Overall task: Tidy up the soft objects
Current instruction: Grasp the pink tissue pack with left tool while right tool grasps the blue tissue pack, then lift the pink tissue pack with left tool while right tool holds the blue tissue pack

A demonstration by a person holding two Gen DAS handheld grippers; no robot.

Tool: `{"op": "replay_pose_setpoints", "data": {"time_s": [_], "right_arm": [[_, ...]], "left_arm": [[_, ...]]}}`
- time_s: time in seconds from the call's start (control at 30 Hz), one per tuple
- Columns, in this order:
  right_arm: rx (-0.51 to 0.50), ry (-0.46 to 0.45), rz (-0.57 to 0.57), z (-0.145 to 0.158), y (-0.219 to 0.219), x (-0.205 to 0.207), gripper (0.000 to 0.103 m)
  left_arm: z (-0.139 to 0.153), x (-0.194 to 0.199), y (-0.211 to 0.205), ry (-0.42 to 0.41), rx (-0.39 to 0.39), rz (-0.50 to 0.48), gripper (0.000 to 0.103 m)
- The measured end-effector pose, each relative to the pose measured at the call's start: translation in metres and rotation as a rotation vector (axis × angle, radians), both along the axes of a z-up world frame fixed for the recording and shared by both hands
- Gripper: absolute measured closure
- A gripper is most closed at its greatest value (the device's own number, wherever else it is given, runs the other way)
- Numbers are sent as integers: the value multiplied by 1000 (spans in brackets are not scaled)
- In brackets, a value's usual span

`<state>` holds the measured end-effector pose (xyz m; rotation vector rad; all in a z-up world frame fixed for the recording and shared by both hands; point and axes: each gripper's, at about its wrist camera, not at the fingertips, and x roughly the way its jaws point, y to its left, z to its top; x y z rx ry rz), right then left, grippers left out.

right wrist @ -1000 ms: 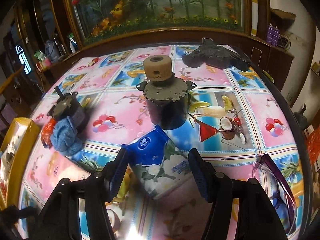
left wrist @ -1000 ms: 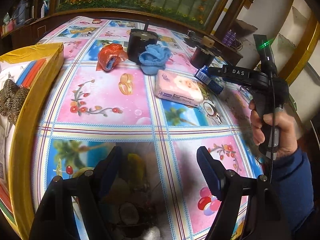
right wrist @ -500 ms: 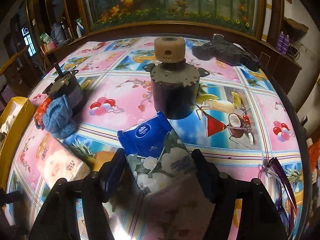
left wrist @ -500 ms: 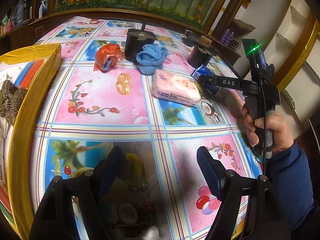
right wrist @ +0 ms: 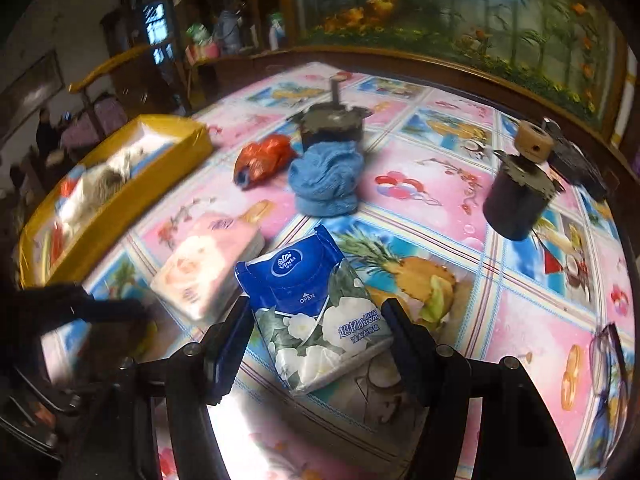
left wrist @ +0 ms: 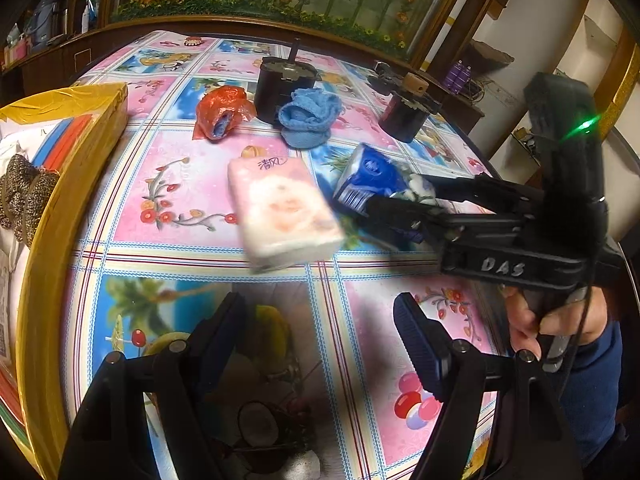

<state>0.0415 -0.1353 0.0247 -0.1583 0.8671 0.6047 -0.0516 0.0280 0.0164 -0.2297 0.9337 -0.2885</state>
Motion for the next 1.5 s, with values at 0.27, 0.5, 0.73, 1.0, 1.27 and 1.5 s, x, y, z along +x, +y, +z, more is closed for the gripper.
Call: {"op": "replay_pose_setpoints", "data": {"time_s": [0.27, 0.5, 0.73, 1.0, 1.27, 1.5], "right_arm": [[32, 3, -133, 1, -19, 10, 33], [58, -25, -157, 10, -25, 5, 33], [96, -30, -200, 17, -37, 6, 33], [101, -15, -207, 16, -38, 7, 33], [87, -13, -192, 14, -32, 5, 33], [72, -8, -188, 10, -28, 6, 33]], "left_arm": [[0, 0, 4, -1, 8, 26, 27], [6, 12, 7, 12, 38, 57, 27], [15, 40, 2, -6, 132, 95, 19], [-2, 68, -8, 23, 184, 95, 19], [-5, 62, -13, -42, 262, 123, 48], [-3, 60, -8, -65, 248, 137, 49]]}}
